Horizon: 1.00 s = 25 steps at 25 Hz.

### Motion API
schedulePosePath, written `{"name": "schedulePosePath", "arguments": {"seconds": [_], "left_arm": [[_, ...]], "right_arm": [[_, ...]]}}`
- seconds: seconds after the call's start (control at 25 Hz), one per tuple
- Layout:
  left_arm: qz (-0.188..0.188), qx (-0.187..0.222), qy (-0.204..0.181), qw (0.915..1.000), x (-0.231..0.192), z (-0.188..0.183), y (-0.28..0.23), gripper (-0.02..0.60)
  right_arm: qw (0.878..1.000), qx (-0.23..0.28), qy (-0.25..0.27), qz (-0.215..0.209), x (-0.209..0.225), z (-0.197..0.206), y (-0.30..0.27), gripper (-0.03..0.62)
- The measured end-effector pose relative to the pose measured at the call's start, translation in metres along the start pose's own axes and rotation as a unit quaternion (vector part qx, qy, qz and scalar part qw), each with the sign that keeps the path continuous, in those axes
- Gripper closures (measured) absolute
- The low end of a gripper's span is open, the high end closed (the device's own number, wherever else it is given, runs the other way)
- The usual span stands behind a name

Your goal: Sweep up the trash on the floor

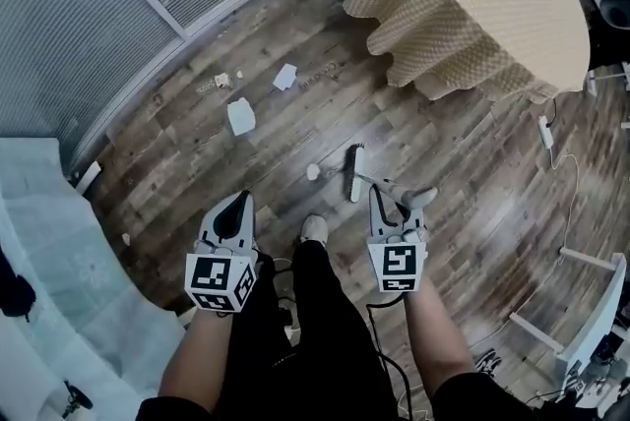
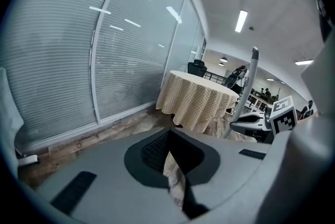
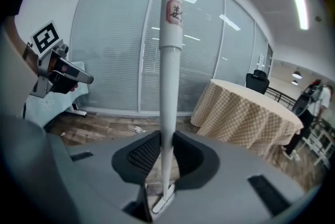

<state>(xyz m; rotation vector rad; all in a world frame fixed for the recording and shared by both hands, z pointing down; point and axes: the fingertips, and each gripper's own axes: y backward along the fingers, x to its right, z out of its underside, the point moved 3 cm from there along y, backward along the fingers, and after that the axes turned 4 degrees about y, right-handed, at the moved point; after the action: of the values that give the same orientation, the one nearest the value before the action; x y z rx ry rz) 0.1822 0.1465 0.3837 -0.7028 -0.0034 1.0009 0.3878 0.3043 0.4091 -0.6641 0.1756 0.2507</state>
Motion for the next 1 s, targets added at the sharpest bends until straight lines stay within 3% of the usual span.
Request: {"name": "schedulePosePath", "arguments": {"seconds": [0.28,0.56,1.0], "left_arm": [[-0.003,0.0,0.015,0.9999,-0.033,0.035,-0.003,0.586],[-0.016,0.005,0.05,0.9986,-0.083,0.056,0.004,0.586],[-0.046,0.031,0.085,0.9948,-0.166,0.052,0.058,0.586]], "right_arm": [[0.999,-0.009,0.029,-0.008,-0.043,0.012,-0.038,0.508],[0.999,-0.012,0.033,-0.036,-0.105,-0.019,-0.078,0.508],[0.997,0.013,0.013,-0.073,-0.207,-0.087,-0.114,0.508]]}}
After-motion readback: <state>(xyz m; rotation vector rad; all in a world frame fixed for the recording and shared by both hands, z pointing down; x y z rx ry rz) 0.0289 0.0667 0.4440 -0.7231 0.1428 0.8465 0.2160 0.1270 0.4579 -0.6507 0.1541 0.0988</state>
